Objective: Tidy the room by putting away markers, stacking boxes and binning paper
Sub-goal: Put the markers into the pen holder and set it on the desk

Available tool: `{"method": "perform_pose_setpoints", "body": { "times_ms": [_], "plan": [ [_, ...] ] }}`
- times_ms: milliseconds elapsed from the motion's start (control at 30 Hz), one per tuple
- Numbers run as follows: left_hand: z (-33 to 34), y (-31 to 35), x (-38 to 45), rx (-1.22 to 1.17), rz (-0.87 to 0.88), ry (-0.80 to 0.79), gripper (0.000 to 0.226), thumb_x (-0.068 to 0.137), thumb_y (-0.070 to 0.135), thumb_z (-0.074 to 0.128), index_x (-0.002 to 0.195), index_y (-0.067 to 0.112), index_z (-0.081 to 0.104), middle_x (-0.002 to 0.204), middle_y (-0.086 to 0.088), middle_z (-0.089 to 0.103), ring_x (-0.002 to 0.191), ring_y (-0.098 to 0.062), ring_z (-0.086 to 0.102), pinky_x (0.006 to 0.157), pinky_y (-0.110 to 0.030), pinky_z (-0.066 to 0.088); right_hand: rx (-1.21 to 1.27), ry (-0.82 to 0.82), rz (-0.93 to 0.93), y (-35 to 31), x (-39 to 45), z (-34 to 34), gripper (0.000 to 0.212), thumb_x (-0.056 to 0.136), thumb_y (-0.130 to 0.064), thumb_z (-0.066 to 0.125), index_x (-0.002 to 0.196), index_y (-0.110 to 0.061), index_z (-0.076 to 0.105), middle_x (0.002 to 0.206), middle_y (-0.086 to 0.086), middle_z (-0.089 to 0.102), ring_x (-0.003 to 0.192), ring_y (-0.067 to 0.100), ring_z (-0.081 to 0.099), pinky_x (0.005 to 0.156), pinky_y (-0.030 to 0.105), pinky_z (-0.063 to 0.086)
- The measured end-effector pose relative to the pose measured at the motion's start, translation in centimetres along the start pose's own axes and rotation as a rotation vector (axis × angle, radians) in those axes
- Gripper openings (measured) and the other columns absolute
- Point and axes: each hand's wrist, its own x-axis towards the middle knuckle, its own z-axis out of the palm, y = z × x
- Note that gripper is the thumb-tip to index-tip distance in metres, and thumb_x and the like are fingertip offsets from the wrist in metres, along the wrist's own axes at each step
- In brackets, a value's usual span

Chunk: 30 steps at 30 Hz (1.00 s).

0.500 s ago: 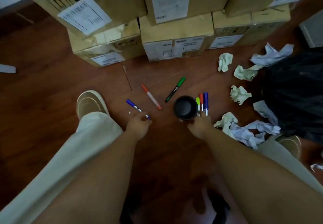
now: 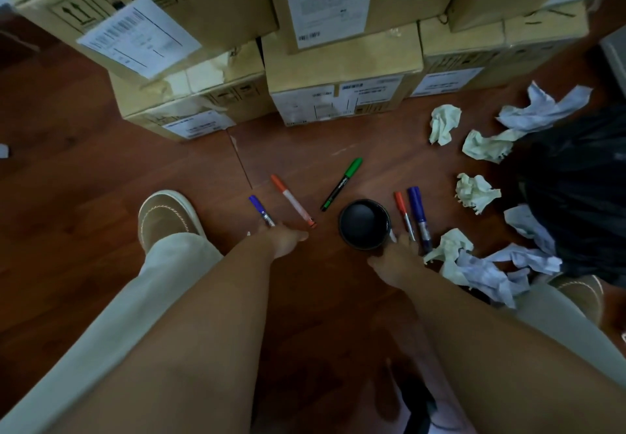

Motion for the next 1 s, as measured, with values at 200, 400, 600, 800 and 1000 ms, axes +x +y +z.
{"method": "perform_pose_setpoints", "body": {
  "times_ms": [200, 400, 600, 800, 1000],
  "plan": [
    [-0.4, -2.0, -0.3, 0.022, 0.079, 0.253, 0.047, 0.099, 0.032, 0.042, 0.135, 0.002, 0.050, 0.141, -0.019, 0.044, 0.126, -0.031, 0.042, 0.108, -0.033, 0.032, 0.102, 0.205, -0.116, 0.3, 0.1, 0.5, 0.036, 0.092, -0.024, 0.056, 0.123, -0.008, 0.063, 0.129, 0.015, 0.050, 0.120, 0.034, 0.049, 0.098, 0.037, 0.042],
    [0.3, -3.8, -2.7, -0.239, 0.319, 0.717, 0.027, 0.092, 0.006, 0.056, 0.111, 0.011, 0.073, 0.121, -0.017, 0.057, 0.107, -0.034, 0.060, 0.090, -0.027, 0.041, 0.441, 0.613, -0.042, 1.0, -2.5, -0.7, 0.017, 0.089, -0.007, 0.061, 0.101, -0.014, 0.072, 0.092, 0.009, 0.069, 0.088, 0.029, 0.065, 0.077, 0.031, 0.048],
    [0.3, 1.1, -7.3, -0.779, 0.419, 0.617, 0.045, 0.088, 0.002, 0.063, 0.118, 0.024, 0.039, 0.092, -0.003, 0.061, 0.073, -0.016, 0.062, 0.073, -0.035, 0.054, 1.059, 0.670, 0.093, -0.6, -4.6, -5.0, 0.052, 0.074, -0.024, 0.062, 0.119, -0.029, 0.036, 0.095, 0.010, 0.068, 0.079, 0.031, 0.069, 0.074, 0.046, 0.058],
    [2.0, 6.2, -10.7, -0.891, 0.576, 0.382, 0.075, 0.088, 0.007, 0.069, 0.146, 0.035, 0.029, 0.094, 0.004, 0.061, 0.083, -0.006, 0.063, 0.067, -0.009, 0.046, 1.086, 0.496, -0.051, -3.9, -5.9, -8.5, 0.015, 0.085, -0.013, 0.063, 0.099, -0.016, 0.062, 0.083, 0.009, 0.067, 0.069, 0.021, 0.064, 0.064, 0.035, 0.052],
    [2.9, 7.3, -9.3, -0.691, 0.602, 0.341, 0.013, 0.091, 0.015, 0.066, 0.101, 0.022, 0.061, 0.089, 0.007, 0.059, 0.078, -0.004, 0.058, 0.066, -0.015, 0.045, 0.756, 0.405, -0.103, -4.3, -5.4, -7.3, 0.023, 0.096, -0.031, 0.056, 0.108, -0.013, 0.062, 0.096, 0.006, 0.064, 0.084, 0.020, 0.060, 0.070, 0.029, 0.043]
  ]
}}
